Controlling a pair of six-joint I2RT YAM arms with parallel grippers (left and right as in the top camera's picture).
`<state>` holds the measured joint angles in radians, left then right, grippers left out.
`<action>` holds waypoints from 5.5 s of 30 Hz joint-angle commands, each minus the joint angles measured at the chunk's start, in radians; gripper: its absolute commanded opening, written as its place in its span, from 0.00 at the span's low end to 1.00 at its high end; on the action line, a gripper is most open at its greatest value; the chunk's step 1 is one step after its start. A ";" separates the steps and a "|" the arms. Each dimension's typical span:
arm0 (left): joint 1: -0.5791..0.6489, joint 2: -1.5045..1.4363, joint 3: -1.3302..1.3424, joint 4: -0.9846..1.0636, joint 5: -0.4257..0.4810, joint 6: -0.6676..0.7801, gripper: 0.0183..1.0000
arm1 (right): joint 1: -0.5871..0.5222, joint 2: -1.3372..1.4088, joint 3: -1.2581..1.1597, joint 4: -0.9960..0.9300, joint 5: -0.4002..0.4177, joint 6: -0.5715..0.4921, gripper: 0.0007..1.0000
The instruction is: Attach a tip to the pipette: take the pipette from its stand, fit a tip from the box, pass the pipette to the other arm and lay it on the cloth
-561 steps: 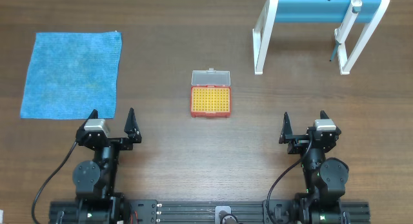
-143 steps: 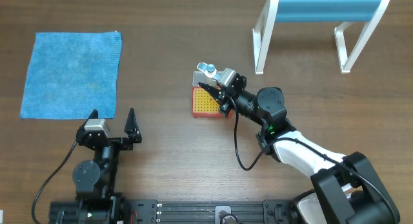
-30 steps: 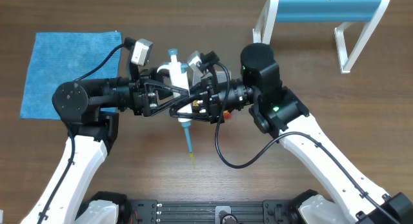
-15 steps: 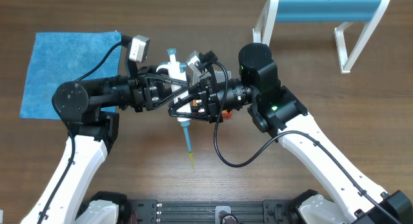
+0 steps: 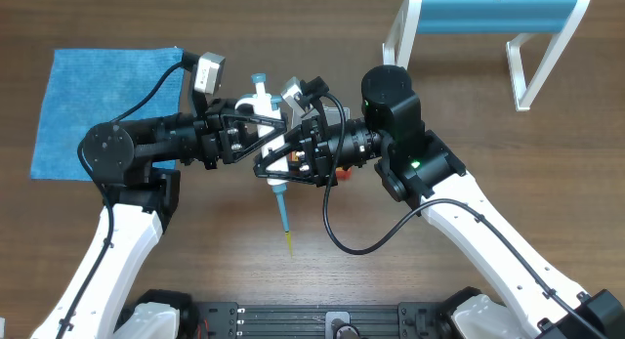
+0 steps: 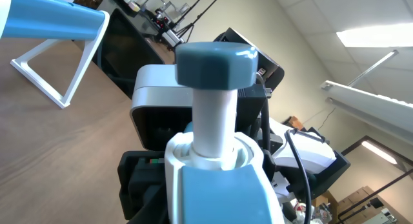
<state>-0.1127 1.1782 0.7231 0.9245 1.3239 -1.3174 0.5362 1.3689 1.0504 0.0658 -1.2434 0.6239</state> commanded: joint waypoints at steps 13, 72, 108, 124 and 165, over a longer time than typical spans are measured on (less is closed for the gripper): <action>-0.006 -0.008 0.022 0.008 -0.011 -0.036 0.01 | -0.002 0.008 0.003 0.003 0.052 -0.023 0.72; 0.300 0.021 0.105 -0.878 -0.517 0.591 0.01 | -0.412 -0.260 -0.001 -0.578 1.256 -0.402 0.91; 0.435 0.887 1.476 -2.402 -1.263 1.537 0.01 | -0.234 -0.761 -0.001 -1.022 1.232 -0.855 0.97; 0.449 1.125 1.476 -2.208 -1.290 1.598 0.01 | -0.179 -1.172 -0.148 -1.013 1.372 -0.878 0.97; 0.461 1.323 1.475 -2.031 -1.312 1.584 0.01 | -0.125 -1.189 -1.047 0.001 1.442 -0.824 0.97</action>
<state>0.3420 2.4603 2.1784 -1.1053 0.0185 0.2859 0.4057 0.1886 0.0101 0.0750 0.1680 -0.2214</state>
